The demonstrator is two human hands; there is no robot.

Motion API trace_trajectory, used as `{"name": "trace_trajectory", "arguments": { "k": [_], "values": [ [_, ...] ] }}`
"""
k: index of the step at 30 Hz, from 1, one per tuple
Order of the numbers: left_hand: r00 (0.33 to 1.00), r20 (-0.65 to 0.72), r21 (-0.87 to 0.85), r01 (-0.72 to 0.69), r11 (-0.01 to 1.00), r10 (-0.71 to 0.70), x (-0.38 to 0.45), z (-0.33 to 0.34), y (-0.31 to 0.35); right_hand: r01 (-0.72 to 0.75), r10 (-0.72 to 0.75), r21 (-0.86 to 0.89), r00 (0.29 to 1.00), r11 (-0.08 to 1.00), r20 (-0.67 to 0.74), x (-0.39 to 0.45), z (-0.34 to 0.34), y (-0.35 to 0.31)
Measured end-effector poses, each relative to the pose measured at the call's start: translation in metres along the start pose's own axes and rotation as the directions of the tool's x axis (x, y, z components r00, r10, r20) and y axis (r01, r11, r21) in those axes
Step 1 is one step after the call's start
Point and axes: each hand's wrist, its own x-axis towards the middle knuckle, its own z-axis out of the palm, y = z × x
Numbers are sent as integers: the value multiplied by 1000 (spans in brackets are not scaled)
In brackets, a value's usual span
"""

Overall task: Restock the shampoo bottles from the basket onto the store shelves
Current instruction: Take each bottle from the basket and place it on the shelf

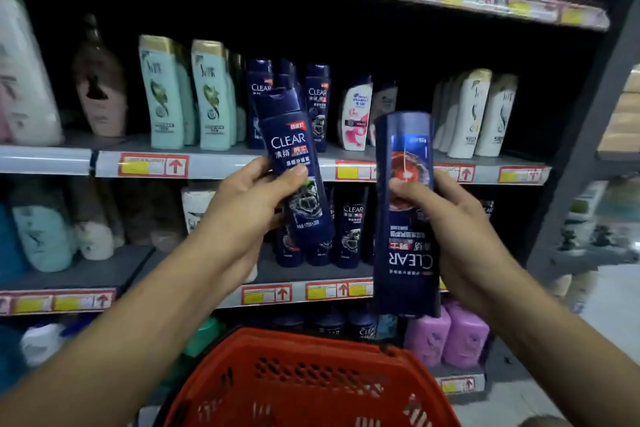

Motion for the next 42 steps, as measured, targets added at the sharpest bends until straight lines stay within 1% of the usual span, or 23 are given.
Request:
{"name": "trace_trajectory", "arguments": {
  "k": [4, 10, 14, 18, 21, 26, 31, 35, 39, 42],
  "values": [
    [1000, -8, 52, -25, 998, 25, -2, -9, 27, 51, -51, 4, 999, 999, 0, -9, -2, -27],
    [997, -25, 113, -63, 992, 67, 21, -4, 34, 78, -78, 5, 997, 997, -16, -4, -4, -38],
    [988, -93, 127, -111, 986, 123, 63, 14, 34, 107, -107, -4, 994, 994, -9, 21, -4, -38],
    [966, -179, 205, -151, 967, 189, 117, 25, 32, 115, -115, -1, 993, 993, -6, 51, -5, -34],
    [939, -248, 289, -164, 943, 239, 156, 18, 32, 134, -133, -35, 991, 990, 15, 72, -8, -34],
    [900, -352, 336, -135, 932, 258, 200, -4, 23, 174, -174, -71, 985, 982, 3, 101, -11, -33],
    [917, -331, 394, -82, 915, 225, 207, -4, 0, 173, -173, -59, 985, 983, 2, 110, -5, -22],
    [934, -281, 404, -94, 910, 221, 215, 11, -6, 147, -146, -58, 989, 987, 18, 109, 0, -12],
    [947, -232, 471, -90, 878, 221, 221, 25, -9, 122, -121, -49, 992, 991, 19, 106, 2, -8],
    [945, -218, 502, -107, 858, 245, 224, 30, -11, 116, -115, -52, 993, 992, 6, 107, 2, -7]
  ]
}}
